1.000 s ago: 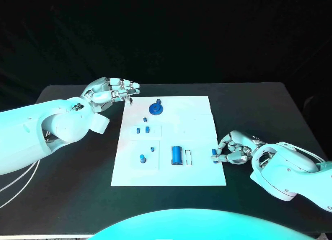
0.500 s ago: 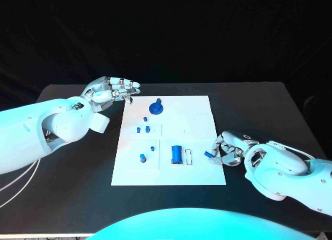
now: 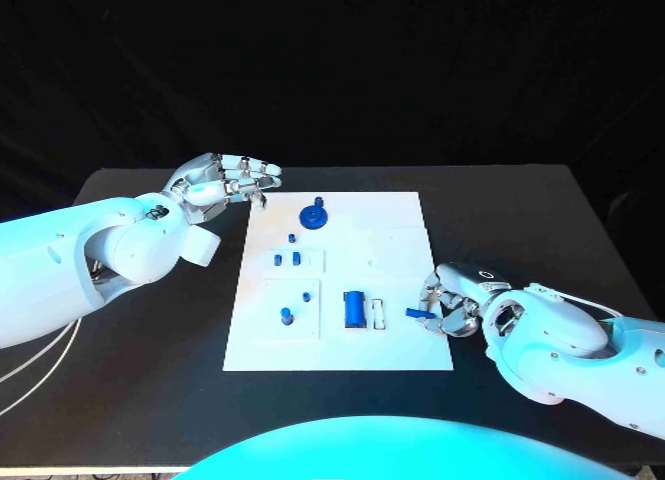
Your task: Assemble the parts on the task board
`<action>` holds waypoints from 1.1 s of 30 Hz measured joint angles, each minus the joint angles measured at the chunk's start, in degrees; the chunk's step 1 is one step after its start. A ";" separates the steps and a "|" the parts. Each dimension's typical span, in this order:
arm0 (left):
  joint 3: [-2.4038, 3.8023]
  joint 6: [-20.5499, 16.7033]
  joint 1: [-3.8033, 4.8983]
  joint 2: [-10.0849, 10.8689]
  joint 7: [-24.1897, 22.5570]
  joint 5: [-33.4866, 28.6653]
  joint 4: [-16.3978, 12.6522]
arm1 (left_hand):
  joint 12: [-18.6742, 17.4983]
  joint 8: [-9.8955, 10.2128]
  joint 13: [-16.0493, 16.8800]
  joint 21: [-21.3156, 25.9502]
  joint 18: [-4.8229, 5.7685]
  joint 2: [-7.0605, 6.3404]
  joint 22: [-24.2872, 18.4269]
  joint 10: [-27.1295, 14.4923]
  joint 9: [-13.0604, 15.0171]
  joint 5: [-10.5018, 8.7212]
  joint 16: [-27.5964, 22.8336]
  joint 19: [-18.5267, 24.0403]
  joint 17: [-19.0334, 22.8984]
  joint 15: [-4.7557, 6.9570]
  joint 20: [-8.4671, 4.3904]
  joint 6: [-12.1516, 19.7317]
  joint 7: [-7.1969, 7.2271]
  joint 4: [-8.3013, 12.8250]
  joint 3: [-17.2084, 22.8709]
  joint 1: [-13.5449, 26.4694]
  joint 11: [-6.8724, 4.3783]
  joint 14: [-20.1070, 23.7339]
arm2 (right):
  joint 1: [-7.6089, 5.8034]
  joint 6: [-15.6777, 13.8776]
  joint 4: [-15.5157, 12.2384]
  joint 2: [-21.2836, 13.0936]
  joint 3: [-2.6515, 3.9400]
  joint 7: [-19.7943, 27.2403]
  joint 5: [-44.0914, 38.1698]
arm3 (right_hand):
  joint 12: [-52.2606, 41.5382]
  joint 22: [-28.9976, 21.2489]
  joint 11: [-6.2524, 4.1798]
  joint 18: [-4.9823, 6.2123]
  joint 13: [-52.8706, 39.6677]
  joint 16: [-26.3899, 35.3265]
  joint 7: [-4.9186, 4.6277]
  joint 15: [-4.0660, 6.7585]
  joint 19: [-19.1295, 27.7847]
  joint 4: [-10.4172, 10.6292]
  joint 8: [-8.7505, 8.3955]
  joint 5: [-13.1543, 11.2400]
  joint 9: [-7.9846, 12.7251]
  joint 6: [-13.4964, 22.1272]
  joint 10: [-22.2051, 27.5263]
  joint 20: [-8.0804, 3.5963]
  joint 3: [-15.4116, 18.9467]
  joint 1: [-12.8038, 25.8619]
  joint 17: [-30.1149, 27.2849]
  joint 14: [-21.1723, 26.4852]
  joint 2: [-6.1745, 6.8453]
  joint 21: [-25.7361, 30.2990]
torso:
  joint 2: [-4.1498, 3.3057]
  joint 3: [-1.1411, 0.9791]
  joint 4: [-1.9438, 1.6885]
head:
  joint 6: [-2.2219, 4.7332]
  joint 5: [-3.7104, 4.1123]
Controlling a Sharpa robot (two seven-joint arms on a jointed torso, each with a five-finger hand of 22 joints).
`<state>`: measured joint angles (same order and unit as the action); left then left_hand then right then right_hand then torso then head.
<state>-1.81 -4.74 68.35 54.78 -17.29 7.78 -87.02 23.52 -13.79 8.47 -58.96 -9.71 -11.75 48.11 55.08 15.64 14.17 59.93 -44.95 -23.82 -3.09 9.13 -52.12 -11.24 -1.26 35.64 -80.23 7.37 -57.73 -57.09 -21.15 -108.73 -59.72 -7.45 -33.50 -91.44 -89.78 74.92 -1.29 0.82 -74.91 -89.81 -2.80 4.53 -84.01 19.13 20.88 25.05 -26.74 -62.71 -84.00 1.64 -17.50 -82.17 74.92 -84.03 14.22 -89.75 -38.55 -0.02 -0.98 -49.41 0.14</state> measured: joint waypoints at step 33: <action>0.00 0.00 0.00 0.14 0.10 0.03 -0.28 | 0.23 -0.21 -0.05 0.00 0.00 0.28 -0.05 0.00 0.01 0.00 -0.03 -0.21 0.01 0.00 -0.22 0.00 0.00 0.32 0.01 -0.28 0.00 0.00 | -1.52 -9.04 0.36 6.72 -0.51 0.13 21.47 | 0.00 -0.01 -0.04 0.00 0.00 0.00 -0.22 0.20 0.00 -3.78 1.99 1.41 -2.35 0.86 0.06 0.01 -7.57 10.65 -0.02 0.20 0.65 0.00 | -0.07 -0.01 -0.01 | -0.59 -0.26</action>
<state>-1.82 -4.75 68.35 54.91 -17.19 7.81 -87.30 23.75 -14.00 8.43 -58.96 -9.71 -11.46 48.06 55.08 15.65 14.17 59.90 -45.17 -23.81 -3.09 8.91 -52.12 -11.24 -0.94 35.65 -80.51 7.37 -57.73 -58.61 -30.19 -108.37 -53.00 -7.96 -33.37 -69.96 -89.78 74.90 -1.33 0.82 -74.90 -89.81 -3.02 4.72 -84.01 15.35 22.87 26.47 -29.08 -61.86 -83.93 1.65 -25.06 -71.52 74.90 -83.82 14.86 -89.75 -38.62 -0.03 -0.99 -50.00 -0.13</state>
